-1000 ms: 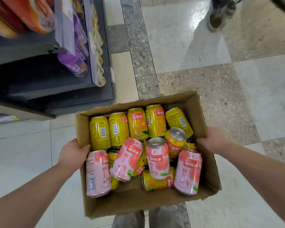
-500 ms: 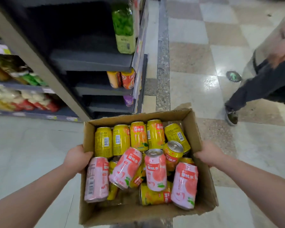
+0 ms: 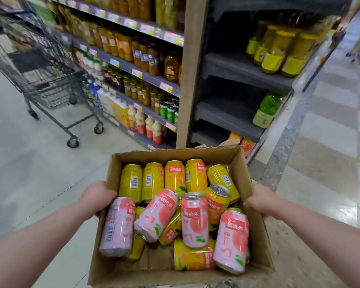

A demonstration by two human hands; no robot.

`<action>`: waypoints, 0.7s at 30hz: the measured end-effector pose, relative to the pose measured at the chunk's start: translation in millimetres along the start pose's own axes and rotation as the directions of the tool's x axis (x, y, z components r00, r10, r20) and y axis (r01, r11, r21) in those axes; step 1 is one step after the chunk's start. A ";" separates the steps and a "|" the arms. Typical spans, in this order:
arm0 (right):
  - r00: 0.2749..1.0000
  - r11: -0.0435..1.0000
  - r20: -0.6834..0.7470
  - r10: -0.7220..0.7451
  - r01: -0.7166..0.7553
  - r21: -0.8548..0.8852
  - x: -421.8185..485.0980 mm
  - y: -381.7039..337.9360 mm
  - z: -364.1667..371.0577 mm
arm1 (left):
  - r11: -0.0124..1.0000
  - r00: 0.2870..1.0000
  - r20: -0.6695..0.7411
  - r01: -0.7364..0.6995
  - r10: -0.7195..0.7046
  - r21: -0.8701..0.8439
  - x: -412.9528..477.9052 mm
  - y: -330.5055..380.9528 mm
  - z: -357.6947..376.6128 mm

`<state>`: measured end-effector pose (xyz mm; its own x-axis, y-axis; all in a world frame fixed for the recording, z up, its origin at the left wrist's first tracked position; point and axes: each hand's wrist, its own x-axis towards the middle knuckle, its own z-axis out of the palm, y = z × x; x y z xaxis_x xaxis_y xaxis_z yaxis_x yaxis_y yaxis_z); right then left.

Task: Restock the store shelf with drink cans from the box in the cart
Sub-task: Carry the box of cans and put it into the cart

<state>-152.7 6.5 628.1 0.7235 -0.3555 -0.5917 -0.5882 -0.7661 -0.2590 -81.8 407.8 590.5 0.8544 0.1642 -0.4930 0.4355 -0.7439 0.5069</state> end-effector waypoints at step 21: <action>0.915 0.927 0.212 -0.343 0.366 -0.082 -6.5 -479.6 170.5 | 0.939 0.904 -0.259 0.340 -0.340 -0.046 68.8 -301.2 -337.2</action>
<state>63.1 467.5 626.0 0.7871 0.0509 -0.6147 -0.2505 -0.8843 -0.3940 -58.6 861.6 642.4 0.6978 0.5693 -0.4347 0.7126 -0.6130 0.3411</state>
